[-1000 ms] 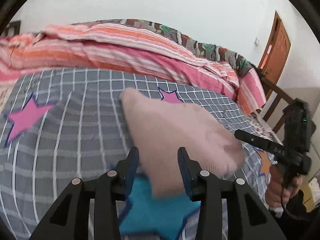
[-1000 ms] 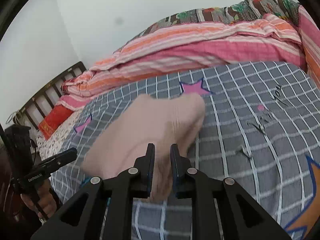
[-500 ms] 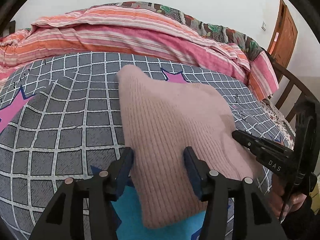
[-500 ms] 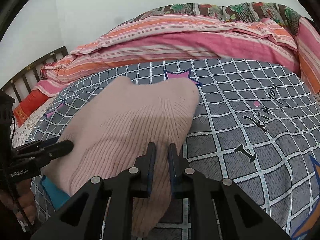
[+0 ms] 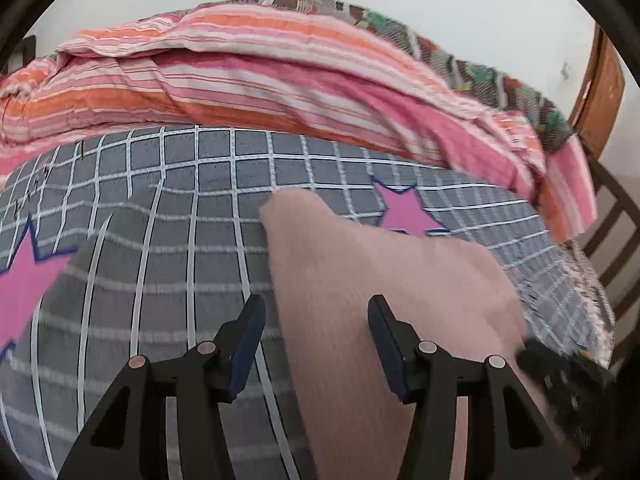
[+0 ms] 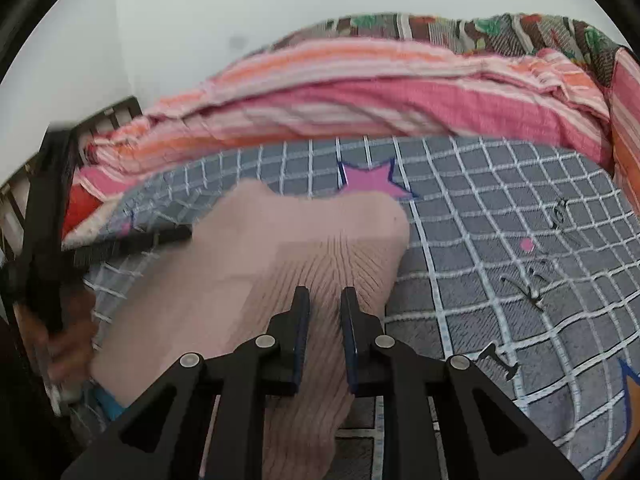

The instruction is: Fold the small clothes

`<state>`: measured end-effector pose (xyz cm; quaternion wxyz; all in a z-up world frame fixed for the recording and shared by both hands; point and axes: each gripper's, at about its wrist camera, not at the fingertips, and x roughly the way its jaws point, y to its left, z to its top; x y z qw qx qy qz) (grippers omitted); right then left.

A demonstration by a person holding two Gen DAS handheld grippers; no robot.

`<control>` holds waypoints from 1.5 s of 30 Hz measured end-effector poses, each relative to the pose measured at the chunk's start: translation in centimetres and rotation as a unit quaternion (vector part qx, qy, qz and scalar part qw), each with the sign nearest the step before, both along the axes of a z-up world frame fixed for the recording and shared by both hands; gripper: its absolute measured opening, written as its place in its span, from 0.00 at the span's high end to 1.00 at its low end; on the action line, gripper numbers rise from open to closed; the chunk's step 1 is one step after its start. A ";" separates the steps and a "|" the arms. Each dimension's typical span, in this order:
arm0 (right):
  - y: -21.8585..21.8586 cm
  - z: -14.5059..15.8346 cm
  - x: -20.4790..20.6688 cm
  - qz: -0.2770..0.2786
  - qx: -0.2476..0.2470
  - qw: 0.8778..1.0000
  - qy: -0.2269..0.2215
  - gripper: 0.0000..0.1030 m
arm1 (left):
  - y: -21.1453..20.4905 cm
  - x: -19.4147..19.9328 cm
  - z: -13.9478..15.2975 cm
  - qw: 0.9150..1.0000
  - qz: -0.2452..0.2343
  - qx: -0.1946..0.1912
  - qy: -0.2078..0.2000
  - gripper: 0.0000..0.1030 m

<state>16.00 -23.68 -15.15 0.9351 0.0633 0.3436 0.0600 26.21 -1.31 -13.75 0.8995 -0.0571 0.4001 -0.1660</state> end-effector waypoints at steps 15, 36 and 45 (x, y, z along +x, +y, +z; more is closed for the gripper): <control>0.1 -1.5 -0.6 -0.002 -0.018 1.000 -0.025 0.85 | -0.2 3.7 -3.7 1.000 0.029 0.011 0.002 0.46; -2.7 -1.9 5.5 -0.028 -0.008 1.000 0.012 0.71 | -0.3 -3.1 -2.0 1.000 -0.003 0.009 -0.018 0.41; -3.5 -2.7 5.6 -0.035 0.020 0.999 0.016 0.69 | -0.2 -3.1 -2.7 1.000 0.006 0.007 -0.028 0.32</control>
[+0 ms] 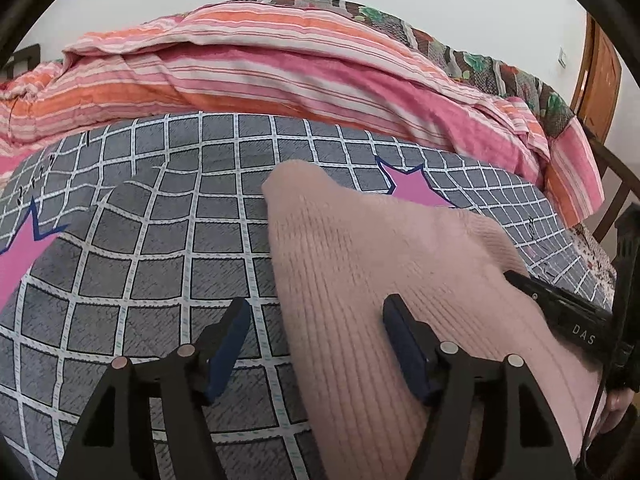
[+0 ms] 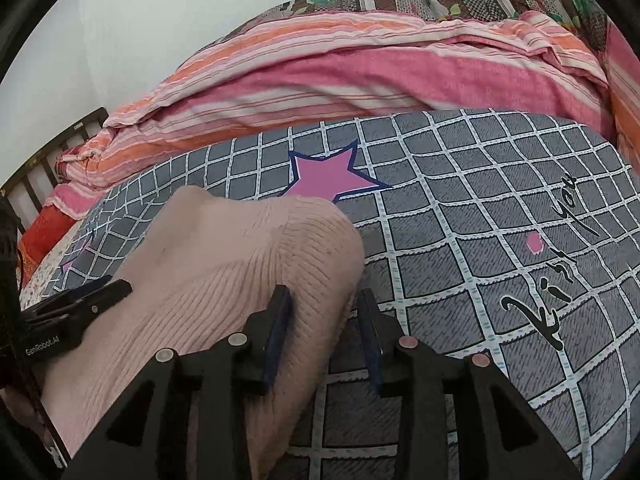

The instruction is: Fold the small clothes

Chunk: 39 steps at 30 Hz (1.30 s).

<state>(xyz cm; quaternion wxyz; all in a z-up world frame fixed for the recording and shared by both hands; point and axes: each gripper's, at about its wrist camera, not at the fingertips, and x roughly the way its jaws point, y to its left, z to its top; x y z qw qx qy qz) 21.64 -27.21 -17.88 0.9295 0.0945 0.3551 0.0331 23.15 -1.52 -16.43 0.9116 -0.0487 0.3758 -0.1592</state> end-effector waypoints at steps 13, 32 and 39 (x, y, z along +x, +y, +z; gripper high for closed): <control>0.5 0.3 -0.3 -0.010 -0.017 1.000 -0.005 0.68 | -0.2 -0.6 0.2 1.000 0.013 0.005 -0.006 0.32; 0.0 3.0 -6.3 -0.016 0.075 0.997 0.016 0.59 | 0.6 -7.1 1.1 0.999 -0.012 -0.025 0.015 0.33; 1.4 2.7 -7.5 0.003 0.059 0.998 0.029 0.59 | 0.8 -7.5 1.0 0.999 -0.002 -0.030 0.028 0.33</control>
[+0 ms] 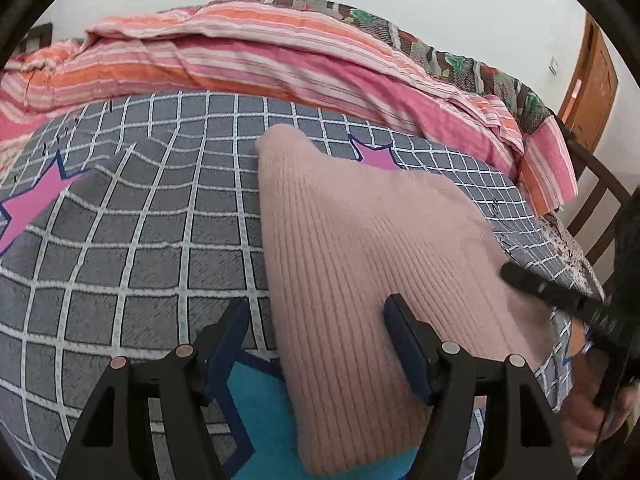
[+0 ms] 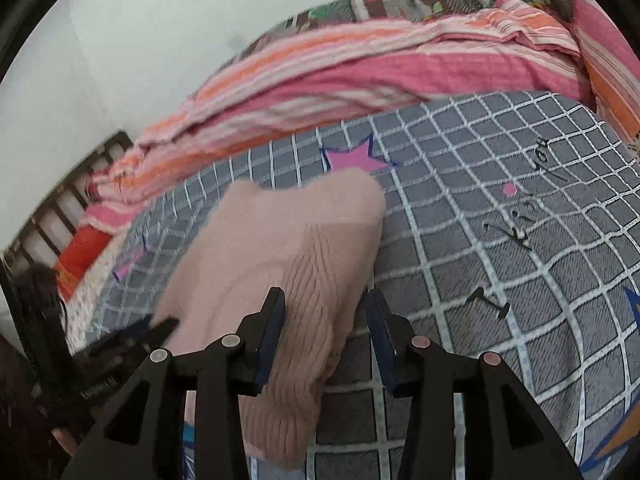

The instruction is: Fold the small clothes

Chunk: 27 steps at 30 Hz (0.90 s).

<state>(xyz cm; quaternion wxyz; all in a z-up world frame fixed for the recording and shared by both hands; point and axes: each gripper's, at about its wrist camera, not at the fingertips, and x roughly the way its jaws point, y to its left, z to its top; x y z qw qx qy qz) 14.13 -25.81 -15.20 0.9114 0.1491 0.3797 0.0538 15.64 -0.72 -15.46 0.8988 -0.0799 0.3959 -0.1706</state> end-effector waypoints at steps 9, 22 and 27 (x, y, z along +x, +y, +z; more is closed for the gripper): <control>0.0 -0.9 -0.8 -0.012 -0.019 1.000 0.019 0.58 | -0.5 -1.1 0.3 1.000 0.010 0.019 0.011 0.33; 1.5 -0.4 -1.6 0.003 -0.030 1.000 -0.005 0.85 | -0.2 -2.0 -0.3 0.999 0.021 0.014 0.026 0.27; 0.2 -0.3 -2.3 -0.001 0.006 1.000 -0.023 0.89 | -0.1 -2.1 -0.2 0.999 0.018 0.013 0.029 0.27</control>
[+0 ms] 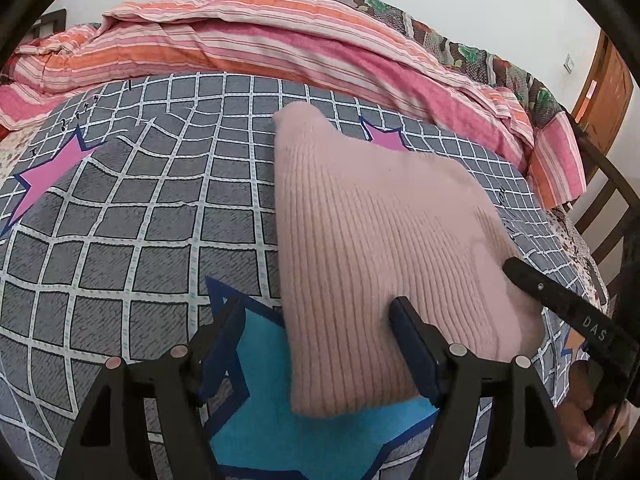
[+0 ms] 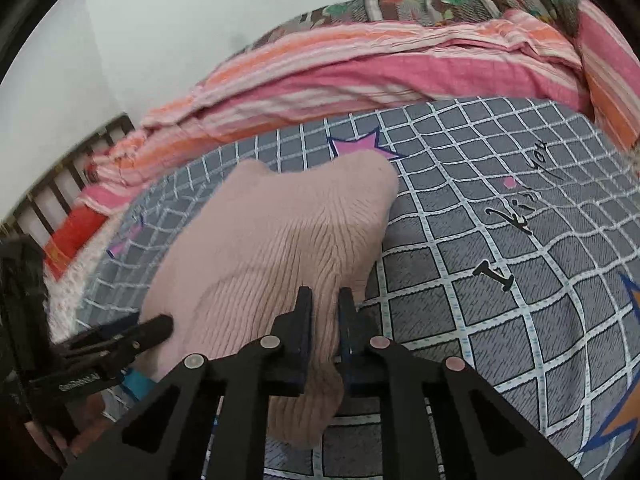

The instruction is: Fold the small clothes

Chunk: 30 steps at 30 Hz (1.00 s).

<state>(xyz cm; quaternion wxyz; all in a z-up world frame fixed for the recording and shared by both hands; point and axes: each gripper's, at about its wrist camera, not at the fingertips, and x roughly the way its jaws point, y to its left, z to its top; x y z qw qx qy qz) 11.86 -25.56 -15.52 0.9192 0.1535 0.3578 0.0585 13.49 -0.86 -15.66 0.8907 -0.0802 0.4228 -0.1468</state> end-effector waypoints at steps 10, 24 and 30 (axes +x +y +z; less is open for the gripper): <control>0.6 1.2 -1.4 -0.017 -0.051 0.998 0.025 0.85 | -0.6 -0.5 0.9 1.000 0.004 0.023 0.008 0.28; -0.3 8.1 -9.0 -0.062 -0.105 0.993 0.005 0.41 | -1.3 -7.5 7.7 0.997 0.016 0.068 -0.036 0.30; -0.4 10.8 -11.7 -0.073 -0.118 0.990 0.004 0.34 | -0.8 -10.2 11.2 0.994 0.032 0.082 -0.062 0.21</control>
